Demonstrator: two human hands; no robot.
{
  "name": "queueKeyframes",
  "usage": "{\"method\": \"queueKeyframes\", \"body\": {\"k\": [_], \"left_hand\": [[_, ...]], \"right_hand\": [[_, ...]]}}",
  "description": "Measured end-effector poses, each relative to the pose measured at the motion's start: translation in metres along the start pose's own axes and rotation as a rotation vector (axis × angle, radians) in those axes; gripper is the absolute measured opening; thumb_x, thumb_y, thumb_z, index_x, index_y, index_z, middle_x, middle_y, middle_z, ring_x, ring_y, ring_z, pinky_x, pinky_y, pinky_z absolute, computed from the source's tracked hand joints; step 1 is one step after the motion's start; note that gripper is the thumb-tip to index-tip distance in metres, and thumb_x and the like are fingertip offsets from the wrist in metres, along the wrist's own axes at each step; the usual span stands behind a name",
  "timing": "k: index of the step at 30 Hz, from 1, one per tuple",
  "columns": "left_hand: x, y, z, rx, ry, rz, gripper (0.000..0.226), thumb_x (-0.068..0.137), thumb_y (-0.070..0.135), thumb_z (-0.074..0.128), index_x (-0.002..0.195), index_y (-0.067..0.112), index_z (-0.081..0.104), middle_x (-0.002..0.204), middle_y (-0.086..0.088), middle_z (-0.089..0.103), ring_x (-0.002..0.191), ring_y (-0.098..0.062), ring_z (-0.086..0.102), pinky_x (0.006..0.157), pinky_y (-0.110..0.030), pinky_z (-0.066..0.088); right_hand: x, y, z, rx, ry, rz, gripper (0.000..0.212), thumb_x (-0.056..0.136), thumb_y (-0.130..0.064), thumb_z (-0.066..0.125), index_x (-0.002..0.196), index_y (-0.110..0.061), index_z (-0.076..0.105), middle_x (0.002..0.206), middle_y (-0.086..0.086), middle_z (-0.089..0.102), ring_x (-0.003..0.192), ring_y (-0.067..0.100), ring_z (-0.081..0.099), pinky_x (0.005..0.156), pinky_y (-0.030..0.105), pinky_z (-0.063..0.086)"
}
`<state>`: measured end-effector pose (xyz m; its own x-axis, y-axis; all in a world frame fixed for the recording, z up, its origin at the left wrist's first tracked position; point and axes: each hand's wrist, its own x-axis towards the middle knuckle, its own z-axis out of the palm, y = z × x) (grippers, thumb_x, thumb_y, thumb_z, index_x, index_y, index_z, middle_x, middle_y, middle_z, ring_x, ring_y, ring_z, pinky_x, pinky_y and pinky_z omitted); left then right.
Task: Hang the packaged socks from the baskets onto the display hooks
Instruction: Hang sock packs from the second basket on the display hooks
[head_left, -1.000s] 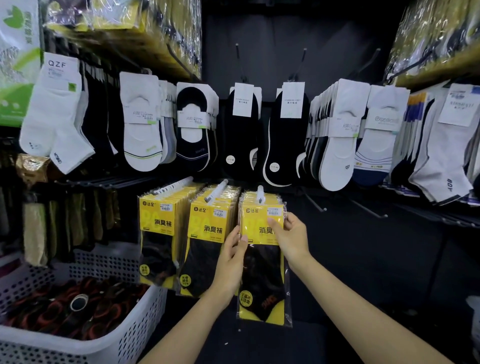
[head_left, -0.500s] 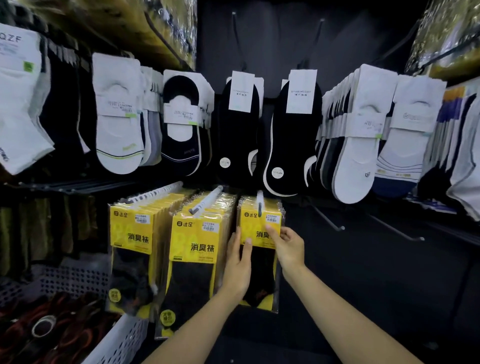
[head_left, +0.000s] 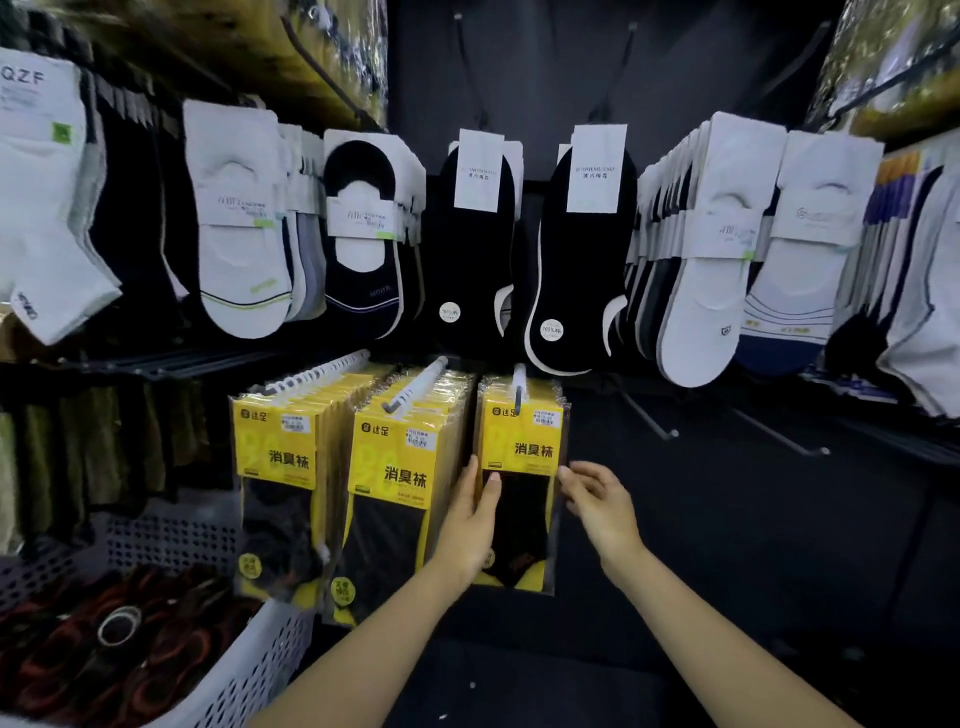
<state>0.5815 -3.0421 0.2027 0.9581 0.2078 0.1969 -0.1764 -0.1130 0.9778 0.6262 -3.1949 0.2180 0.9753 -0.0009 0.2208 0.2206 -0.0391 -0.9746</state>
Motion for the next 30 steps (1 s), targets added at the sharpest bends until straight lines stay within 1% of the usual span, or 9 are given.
{"method": "queueKeyframes", "body": {"k": [3,7,12,15,18,21,25,28,30], "left_hand": [[-0.038,-0.013,-0.008,0.139,-0.045,-0.024,0.059,0.096,0.042,0.045,0.149,0.024,0.023,0.153,0.002,0.028,0.140,-0.015,0.027,0.112,-0.029,0.027],[-0.112,-0.052,-0.029,0.239,-0.115,-0.122,0.053,0.096,0.039,0.047,0.144,0.022,0.032,0.145,0.004,0.038,0.133,-0.013,0.037,0.098,-0.022,0.034],[-0.221,-0.138,-0.057,0.337,-0.193,-0.381,0.053,0.095,0.038,0.050,0.142,0.019,0.036,0.134,0.004,0.045,0.123,-0.016,0.045,0.100,-0.026,0.038],[-0.283,-0.192,-0.070,0.440,-0.111,-0.430,0.043,0.093,0.027,0.058,0.131,0.010,0.049,0.114,-0.005,0.056,0.109,-0.023,0.057,0.096,-0.030,0.044],[-0.330,-0.236,-0.087,0.583,-0.054,-0.465,0.043,0.091,0.025,0.061,0.129,0.007,0.054,0.132,-0.007,0.053,0.119,-0.028,0.053,0.099,-0.028,0.040],[-0.356,-0.264,-0.103,0.667,-0.043,-0.579,0.057,0.087,0.030,0.066,0.132,-0.001,0.049,0.136,-0.019,0.049,0.121,-0.034,0.052,0.100,-0.042,0.043],[-0.370,-0.276,-0.108,0.673,-0.067,-0.713,0.073,0.090,0.042,0.059,0.144,0.001,0.031,0.150,-0.018,0.029,0.132,-0.033,0.040,0.104,-0.047,0.041],[-0.373,-0.280,-0.108,0.821,-0.117,-0.692,0.080,0.091,0.052,0.050,0.149,0.007,0.019,0.157,-0.012,0.017,0.144,-0.026,0.017,0.117,-0.037,0.021],[-0.371,-0.280,-0.106,0.881,-0.157,-0.685,0.081,0.092,0.053,0.048,0.150,0.008,0.015,0.158,-0.011,0.013,0.146,-0.024,0.011,0.118,-0.034,0.015]], "right_hand": [[-0.041,0.012,-0.023,-0.119,-0.027,-0.013,0.036,0.093,-0.024,0.059,0.128,-0.015,0.051,0.125,-0.004,0.052,0.106,0.007,0.053,0.095,0.024,0.045],[-0.115,0.050,-0.047,-0.259,-0.151,0.028,0.034,0.093,-0.025,0.059,0.126,-0.022,0.052,0.121,-0.011,0.052,0.106,0.005,0.054,0.079,0.016,0.044],[-0.221,0.145,-0.058,-0.383,-0.394,0.324,0.025,0.092,-0.028,0.062,0.115,-0.025,0.052,0.117,-0.010,0.052,0.100,0.006,0.058,0.071,0.008,0.045],[-0.278,0.205,-0.062,-0.465,-0.438,0.485,0.027,0.091,-0.023,0.064,0.115,-0.017,0.053,0.114,-0.003,0.053,0.103,0.011,0.059,0.070,0.005,0.045],[-0.322,0.246,-0.066,-0.520,-0.405,0.622,0.041,0.087,-0.024,0.069,0.121,-0.007,0.055,0.115,0.006,0.058,0.111,0.022,0.058,0.085,0.023,0.046],[-0.347,0.263,-0.070,-0.537,-0.406,0.758,0.043,0.083,-0.033,0.073,0.113,-0.006,0.057,0.109,0.008,0.060,0.103,0.021,0.059,0.070,0.019,0.042],[-0.368,0.268,-0.072,-0.399,-0.464,0.940,0.060,0.081,-0.040,0.073,0.128,-0.008,0.053,0.118,0.003,0.061,0.095,0.012,0.060,0.065,0.020,0.048],[-0.373,0.270,-0.069,-0.350,-0.439,0.937,0.069,0.078,-0.037,0.077,0.133,-0.006,0.048,0.126,0.008,0.059,0.107,0.019,0.061,0.089,0.032,0.053],[-0.374,0.268,-0.066,-0.333,-0.430,0.942,0.079,0.074,-0.039,0.079,0.137,-0.006,0.043,0.134,0.010,0.053,0.117,0.024,0.054,0.104,0.038,0.044]]}}
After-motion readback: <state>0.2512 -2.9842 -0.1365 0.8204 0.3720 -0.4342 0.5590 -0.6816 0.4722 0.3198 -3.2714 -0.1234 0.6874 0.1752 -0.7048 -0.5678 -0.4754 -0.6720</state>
